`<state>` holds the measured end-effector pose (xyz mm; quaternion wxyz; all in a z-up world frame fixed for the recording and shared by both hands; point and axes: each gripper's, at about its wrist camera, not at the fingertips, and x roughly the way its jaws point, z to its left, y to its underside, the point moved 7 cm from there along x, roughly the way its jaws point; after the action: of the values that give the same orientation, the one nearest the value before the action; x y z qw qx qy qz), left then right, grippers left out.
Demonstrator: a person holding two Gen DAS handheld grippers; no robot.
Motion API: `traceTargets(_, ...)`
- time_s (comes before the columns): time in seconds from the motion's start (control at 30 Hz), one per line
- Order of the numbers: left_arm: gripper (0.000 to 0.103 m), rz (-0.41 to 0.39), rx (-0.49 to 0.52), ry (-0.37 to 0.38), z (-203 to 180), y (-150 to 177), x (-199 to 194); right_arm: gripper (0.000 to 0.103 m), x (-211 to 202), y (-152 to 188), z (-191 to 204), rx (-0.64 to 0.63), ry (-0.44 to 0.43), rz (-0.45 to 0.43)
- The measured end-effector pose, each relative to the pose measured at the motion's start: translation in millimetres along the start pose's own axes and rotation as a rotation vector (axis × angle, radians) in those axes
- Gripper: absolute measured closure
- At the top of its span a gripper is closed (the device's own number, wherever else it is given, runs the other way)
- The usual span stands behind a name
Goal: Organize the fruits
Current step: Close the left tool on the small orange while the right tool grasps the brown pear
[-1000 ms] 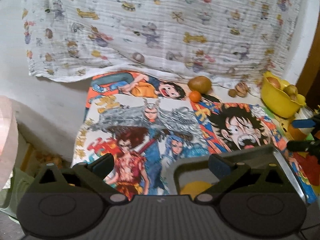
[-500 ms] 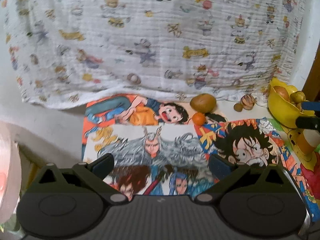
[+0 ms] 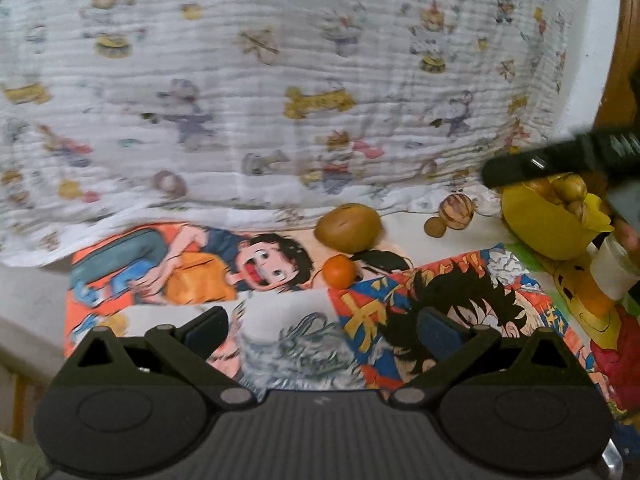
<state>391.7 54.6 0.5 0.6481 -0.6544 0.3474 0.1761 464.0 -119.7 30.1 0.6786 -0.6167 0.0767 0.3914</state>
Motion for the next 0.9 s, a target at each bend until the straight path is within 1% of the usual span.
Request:
traceTargets(0.17, 0.001, -0.008, 0.053, 0.008, -7.1, -2.6, 30.0, 0.001, 47.6, -8.8, -9.2, 0.092, -0.008, 0.065)
traceTargets(0.27, 0.001, -0.012, 0.081, 0.010, -8.1, -3.4, 47.3, 0.004, 73.1, -5.4, -14.5, 0.137, 0.001, 0.114)
traceTargets(0.4, 0.001, -0.006, 0.094, 0.017, -8.3, -1.9, 66.0, 0.008, 100.0, 1.5, -19.4, 0.191, -0.004, 0.156)
traceTargets(0.53, 0.001, -0.013, 0.096, 0.023, -8.6, -2.9, 79.9, 0.012, 119.5, 6.0, -20.2, 0.207, 0.005, 0.182)
traceTargets(0.63, 0.007, -0.003, 0.064, 0.032, -5.6, -2.5, 89.8, 0.018, 132.4, 7.8, -21.1, 0.235, 0.000, 0.193)
traceTargets(0.7, 0.013, 0.006, 0.040, 0.040, -3.0, -1.7, 94.9, 0.022, 138.8, 8.3, -22.3, 0.253, -0.004, 0.195)
traceTargets(0.77, 0.016, 0.005, 0.021, 0.042, -0.5, -1.6, 99.1, 0.025, 143.6, 7.6, -21.8, 0.258, -0.003, 0.195)
traceTargets(0.9, 0.025, 0.002, -0.010, 0.057, 1.0, -4.1, 104.0, 0.031, 152.1, 7.0, -20.9, 0.260, 0.005, 0.199)
